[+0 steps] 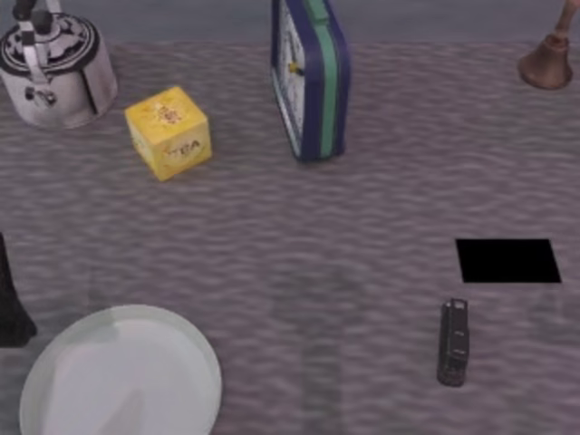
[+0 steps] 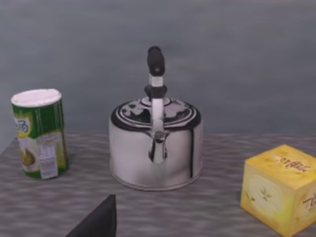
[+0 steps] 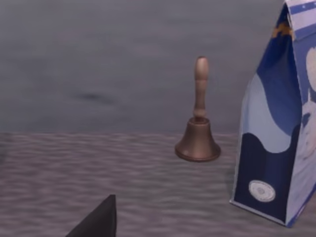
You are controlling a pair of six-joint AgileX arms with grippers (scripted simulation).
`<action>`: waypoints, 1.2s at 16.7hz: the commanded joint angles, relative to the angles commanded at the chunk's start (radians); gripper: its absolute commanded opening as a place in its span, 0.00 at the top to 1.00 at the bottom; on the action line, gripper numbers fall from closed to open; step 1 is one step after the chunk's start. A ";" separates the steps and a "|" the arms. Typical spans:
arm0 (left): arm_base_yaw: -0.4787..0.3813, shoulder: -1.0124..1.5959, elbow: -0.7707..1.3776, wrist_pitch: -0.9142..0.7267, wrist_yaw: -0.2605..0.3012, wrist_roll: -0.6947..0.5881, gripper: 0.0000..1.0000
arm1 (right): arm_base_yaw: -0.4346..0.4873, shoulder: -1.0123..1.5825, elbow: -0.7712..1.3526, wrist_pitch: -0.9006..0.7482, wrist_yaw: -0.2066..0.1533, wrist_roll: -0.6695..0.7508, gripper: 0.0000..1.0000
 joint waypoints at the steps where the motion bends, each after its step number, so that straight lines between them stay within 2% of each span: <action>1: 0.000 0.000 0.000 0.000 0.000 0.000 0.00 | 0.000 0.000 0.000 0.000 0.000 0.000 0.00; 4: 0.000 0.000 0.000 0.000 0.000 0.000 0.00 | 0.015 0.031 0.030 -0.025 -0.002 0.018 0.00; 8: 0.000 0.000 0.000 0.000 0.000 0.000 0.00 | 0.085 0.222 0.195 -0.161 -0.004 0.113 0.00; 20: 0.000 0.000 0.000 0.000 0.000 0.000 0.00 | 0.410 1.317 0.950 -0.832 -0.005 0.559 0.00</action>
